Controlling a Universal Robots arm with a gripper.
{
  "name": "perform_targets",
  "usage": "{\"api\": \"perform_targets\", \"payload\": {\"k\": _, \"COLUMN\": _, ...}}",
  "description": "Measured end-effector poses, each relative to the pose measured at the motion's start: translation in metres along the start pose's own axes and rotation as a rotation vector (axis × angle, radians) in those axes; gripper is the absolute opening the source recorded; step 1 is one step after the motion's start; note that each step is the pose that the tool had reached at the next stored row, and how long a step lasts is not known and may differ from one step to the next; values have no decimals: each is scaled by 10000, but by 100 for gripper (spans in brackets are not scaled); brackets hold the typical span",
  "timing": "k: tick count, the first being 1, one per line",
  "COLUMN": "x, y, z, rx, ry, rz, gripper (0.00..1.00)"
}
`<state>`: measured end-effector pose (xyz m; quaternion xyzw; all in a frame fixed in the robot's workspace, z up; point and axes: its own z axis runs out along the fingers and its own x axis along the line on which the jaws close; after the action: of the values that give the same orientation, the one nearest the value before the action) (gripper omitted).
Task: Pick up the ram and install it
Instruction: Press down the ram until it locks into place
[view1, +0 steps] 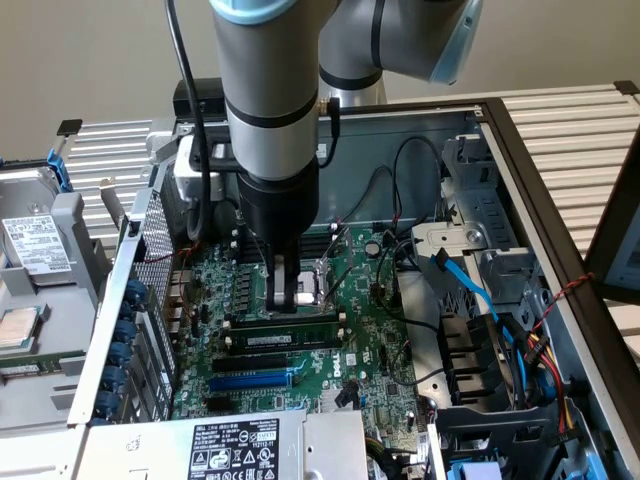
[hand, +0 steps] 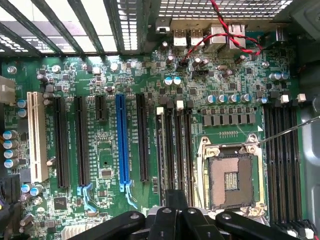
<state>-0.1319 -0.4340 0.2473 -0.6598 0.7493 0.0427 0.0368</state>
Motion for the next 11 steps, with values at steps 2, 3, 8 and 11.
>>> {"api": "perform_targets", "payload": {"k": 2, "x": 0, "y": 0, "z": 0, "rx": 36, "ry": -5, "rz": 316, "gripper": 11}}
{"api": "perform_targets", "payload": {"k": 3, "x": 0, "y": 0, "z": 0, "rx": 54, "ry": -8, "rz": 479, "gripper": 11}}
{"api": "perform_targets", "payload": {"k": 8, "x": 0, "y": 0, "z": 0, "rx": 145, "ry": -19, "rz": 1295, "gripper": 11}}
{"api": "perform_targets", "payload": {"k": 11, "x": 0, "y": 0, "z": 0, "rx": 198, "ry": -27, "rz": 1764, "gripper": 11}}
